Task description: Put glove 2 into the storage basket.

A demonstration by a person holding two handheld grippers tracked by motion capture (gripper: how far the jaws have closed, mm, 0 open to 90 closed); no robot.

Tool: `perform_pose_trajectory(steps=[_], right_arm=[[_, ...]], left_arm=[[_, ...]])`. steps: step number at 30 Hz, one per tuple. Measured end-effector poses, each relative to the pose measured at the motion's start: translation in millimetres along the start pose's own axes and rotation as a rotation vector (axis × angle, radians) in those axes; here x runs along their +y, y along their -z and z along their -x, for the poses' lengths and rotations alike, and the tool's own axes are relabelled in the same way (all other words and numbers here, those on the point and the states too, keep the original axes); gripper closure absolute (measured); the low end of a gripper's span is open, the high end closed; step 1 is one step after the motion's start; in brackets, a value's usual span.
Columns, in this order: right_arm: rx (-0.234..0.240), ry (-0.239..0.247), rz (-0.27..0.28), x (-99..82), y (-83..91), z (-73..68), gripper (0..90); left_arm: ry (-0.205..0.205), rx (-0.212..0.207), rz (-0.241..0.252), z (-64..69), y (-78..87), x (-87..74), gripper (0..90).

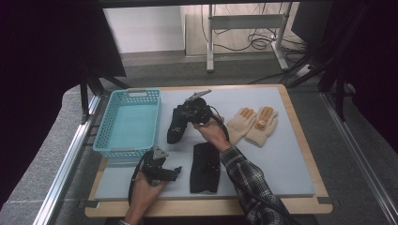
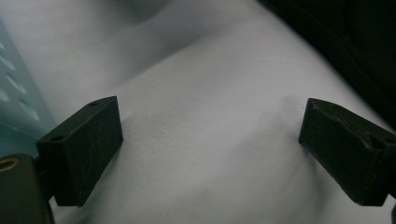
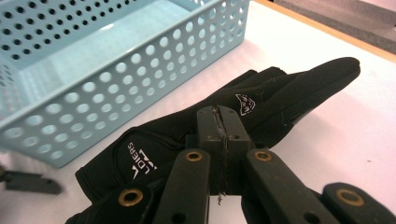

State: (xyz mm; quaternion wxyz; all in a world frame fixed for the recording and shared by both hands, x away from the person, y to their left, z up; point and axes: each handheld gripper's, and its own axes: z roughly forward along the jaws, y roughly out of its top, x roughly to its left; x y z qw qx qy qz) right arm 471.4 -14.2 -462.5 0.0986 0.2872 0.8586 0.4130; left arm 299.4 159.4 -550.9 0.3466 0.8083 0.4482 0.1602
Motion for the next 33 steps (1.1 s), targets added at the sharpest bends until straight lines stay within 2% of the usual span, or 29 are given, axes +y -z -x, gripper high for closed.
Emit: perform_pose_trajectory(steps=[4, 6, 8, 10, 13, 22, 23, 24, 31, 33], right_arm=[[0.003, 0.006, 0.018, -0.9, 12.4, -1.2, 88.6], [0.004, 0.008, 0.034, -2.1, 24.9, -3.2, 88.6], [0.006, 0.009, 0.036, -2.7, 27.7, -3.6, 88.6], [0.01, 0.012, 0.046, -7.2, 39.0, -5.7, 88.6], [0.015, 0.01, 0.052, -10.6, 45.1, -7.2, 88.6], [0.029, 0.017, 0.085, -32.9, 83.6, -18.8, 88.6], [0.029, 0.017, 0.085, -32.9, 83.6, -18.8, 88.6], [0.03, 0.018, 0.092, -38.5, 93.1, -22.9, 88.6], [0.038, 0.01, 0.098, -57.4, 114.2, -35.9, 88.6], [0.04, 0.007, 0.093, -69.5, 124.4, -43.3, 88.6]], left_arm=[[-0.001, 0.001, 0.0, -0.1, 0.0, 0.0, 6.4], [0.0, 0.001, 0.001, -0.1, -0.1, 0.0, 6.4], [-0.001, 0.001, -0.001, 0.0, 0.1, 0.0, 6.4], [-0.004, 0.002, 0.001, -0.3, 0.0, 0.0, 6.4], [-0.004, 0.001, 0.001, -0.3, 0.0, 0.0, 6.4], [-0.007, 0.002, 0.0, -0.4, 0.0, 0.1, 6.4], [-0.007, 0.002, -0.001, -0.4, 0.1, 0.1, 6.4], [-0.007, 0.002, -0.001, -0.4, 0.2, 0.1, 6.4], [-0.001, 0.001, 0.002, 0.0, 0.0, 0.2, 6.4], [-0.001, 0.001, 0.002, 0.0, 0.0, 0.2, 6.4]])
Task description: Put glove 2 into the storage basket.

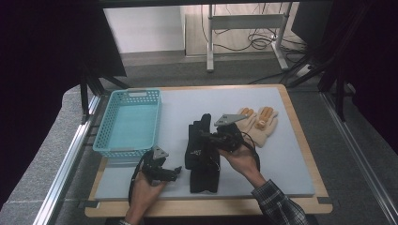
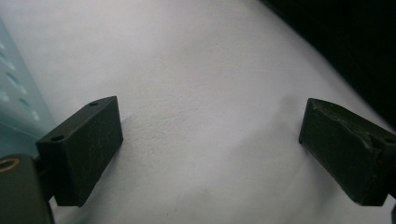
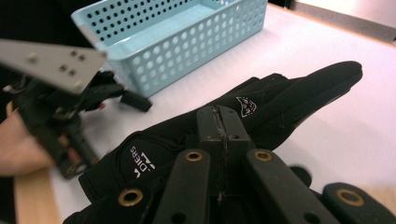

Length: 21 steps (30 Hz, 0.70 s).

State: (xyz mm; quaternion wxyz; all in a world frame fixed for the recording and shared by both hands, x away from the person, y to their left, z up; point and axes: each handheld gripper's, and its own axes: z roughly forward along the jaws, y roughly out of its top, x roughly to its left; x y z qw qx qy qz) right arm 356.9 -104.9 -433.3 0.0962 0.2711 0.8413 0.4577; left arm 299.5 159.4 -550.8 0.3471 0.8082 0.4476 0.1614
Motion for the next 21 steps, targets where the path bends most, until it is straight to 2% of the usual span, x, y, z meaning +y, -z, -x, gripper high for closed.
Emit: perform_pose_trajectory(steps=[5, 10, 13, 15, 17, 19, 21], right_arm=[[0.01, -0.011, 0.001, -14.0, 13.7, -10.3, 88.6], [0.019, -0.01, -0.005, -29.9, 16.1, -19.1, 88.6], [0.008, -0.009, -0.014, -39.3, 13.5, -20.4, 88.5], [-0.007, -0.029, -0.023, -53.6, 10.0, -17.4, 88.5], [-0.01, -0.037, -0.022, -57.3, 9.1, -16.3, 88.5], [-0.025, -0.061, -0.032, -72.7, 6.2, -12.7, 88.3], [-0.024, -0.067, -0.042, -80.3, 3.6, -11.6, 87.7]], left_arm=[[0.002, 0.0, 0.001, 0.2, -0.1, -0.1, 6.4], [0.003, 0.001, 0.001, 0.3, -0.1, -0.1, 6.4], [0.003, 0.001, 0.001, 0.3, -0.1, -0.1, 6.4], [0.001, 0.002, 0.001, 0.1, -0.1, -0.1, 6.4], [-0.001, 0.002, 0.0, 0.0, 0.0, 0.0, 6.4], [-0.002, 0.001, -0.003, 0.1, 0.2, 0.0, 6.4], [-0.001, 0.001, 0.0, 0.1, 0.0, -0.1, 6.4]])
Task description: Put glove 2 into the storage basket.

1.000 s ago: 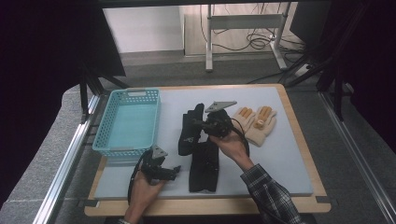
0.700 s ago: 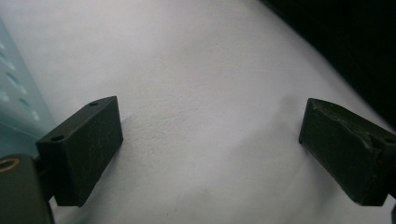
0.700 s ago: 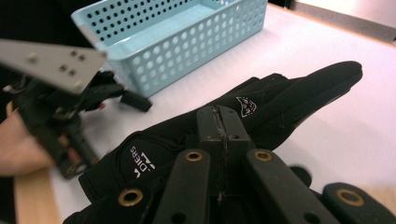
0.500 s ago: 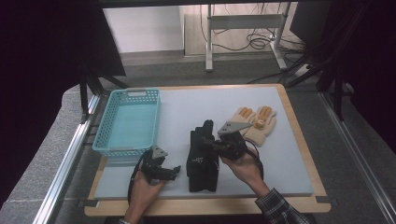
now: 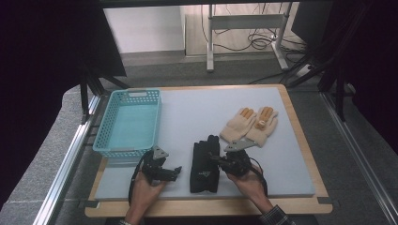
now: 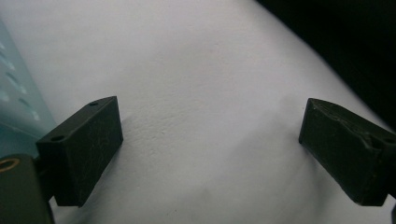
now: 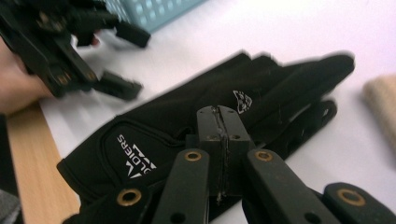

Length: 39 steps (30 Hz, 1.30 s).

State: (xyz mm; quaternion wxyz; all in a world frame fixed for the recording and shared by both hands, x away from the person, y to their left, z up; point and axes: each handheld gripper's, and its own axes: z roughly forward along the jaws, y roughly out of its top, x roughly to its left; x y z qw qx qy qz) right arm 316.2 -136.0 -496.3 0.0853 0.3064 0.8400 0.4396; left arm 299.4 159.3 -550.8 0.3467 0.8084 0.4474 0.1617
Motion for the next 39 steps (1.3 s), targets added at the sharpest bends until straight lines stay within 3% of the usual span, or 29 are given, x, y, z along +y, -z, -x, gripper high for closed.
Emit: perform_pose_trajectory(steps=[5, 7, 9, 15, 19, 21, 23, 24, 25, 29, 34, 39], right_arm=[[-0.013, 0.003, -0.036, -14.3, -8.3, 1.5, 83.0], [-0.02, 0.013, -0.061, -20.6, -10.1, 1.7, 70.3], [-0.033, 0.024, -0.059, -20.7, -3.9, 2.0, 63.1], [-0.057, 0.011, -0.038, -21.5, 15.5, 11.8, 53.7], [-0.058, 0.0, -0.049, -34.4, 25.9, 18.1, 46.9], [-0.064, 0.011, -0.064, -39.5, 26.0, 18.1, 51.0], [-0.064, 0.025, -0.081, -44.5, 24.8, 18.4, 67.5], [-0.064, 0.025, -0.081, -44.5, 24.8, 18.4, 67.5], [-0.037, 0.047, -0.102, -47.6, 20.4, 17.1, 77.7], [-0.016, 0.087, -0.115, -47.7, 7.6, 9.9, 83.6], [0.012, 0.093, -0.105, -43.2, -4.6, 3.2, 88.0], [0.031, 0.097, -0.099, -38.2, -16.4, -5.7, 88.1]], left_arm=[[0.0, 0.0, 0.0, 0.0, 0.0, 0.0, 6.4], [0.0, 0.0, 0.001, 0.0, 0.0, 0.0, 6.4], [0.0, 0.0, 0.001, 0.0, 0.0, 0.0, 6.4], [-0.001, 0.001, 0.0, 0.0, 0.2, -0.1, 6.5], [0.005, 0.0, 0.002, -0.2, 1.5, -0.7, 6.5], [0.005, 0.0, -0.003, 0.2, 3.1, -2.0, 6.4], [0.0, 0.002, -0.007, 0.3, 5.4, -4.7, 6.0], [0.0, 0.002, -0.007, 0.3, 5.4, -4.7, 5.3], [-0.001, 0.003, -0.011, -1.2, 8.6, -8.2, 5.0], [0.003, 0.002, -0.008, -6.4, 15.1, -15.9, 3.8], [-0.005, -0.005, -0.014, -11.3, 19.1, -20.5, 2.1], [-0.044, -0.042, -0.012, -17.8, 22.2, -22.7, 4.5]])
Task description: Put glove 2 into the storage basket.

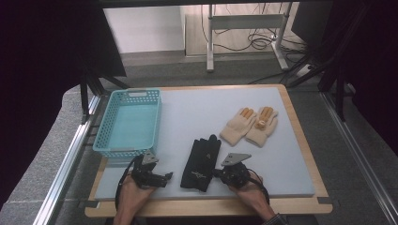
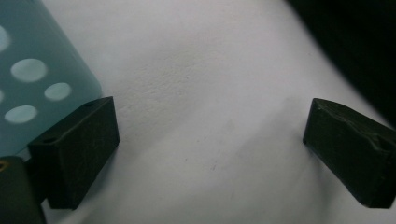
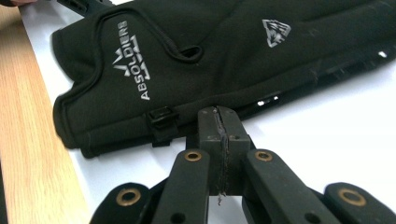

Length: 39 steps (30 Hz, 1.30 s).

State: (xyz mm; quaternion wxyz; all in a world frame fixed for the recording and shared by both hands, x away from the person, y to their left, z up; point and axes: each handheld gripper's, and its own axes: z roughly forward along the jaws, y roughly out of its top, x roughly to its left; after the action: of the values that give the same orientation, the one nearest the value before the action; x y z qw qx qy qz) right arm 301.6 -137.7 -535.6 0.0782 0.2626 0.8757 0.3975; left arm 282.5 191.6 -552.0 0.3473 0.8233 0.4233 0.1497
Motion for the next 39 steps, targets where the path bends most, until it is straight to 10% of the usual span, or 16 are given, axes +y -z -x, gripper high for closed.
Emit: perform_pose_trajectory(steps=[15, 28, 39], right_arm=[[-0.026, 0.036, -0.002, 21.3, -27.1, -17.8, 85.5], [-0.07, 0.047, 0.033, 15.8, 5.7, -4.3, 65.3], [-0.162, -0.054, 0.06, -2.8, 44.1, 28.8, 45.7]], left_arm=[[-0.024, -0.023, 0.013, -4.9, 2.4, -3.0, 7.8], [-0.024, -0.023, 0.015, -4.9, 2.3, -3.2, 7.8], [-0.02, -0.024, 0.013, -4.9, 2.3, -3.2, 7.9]])
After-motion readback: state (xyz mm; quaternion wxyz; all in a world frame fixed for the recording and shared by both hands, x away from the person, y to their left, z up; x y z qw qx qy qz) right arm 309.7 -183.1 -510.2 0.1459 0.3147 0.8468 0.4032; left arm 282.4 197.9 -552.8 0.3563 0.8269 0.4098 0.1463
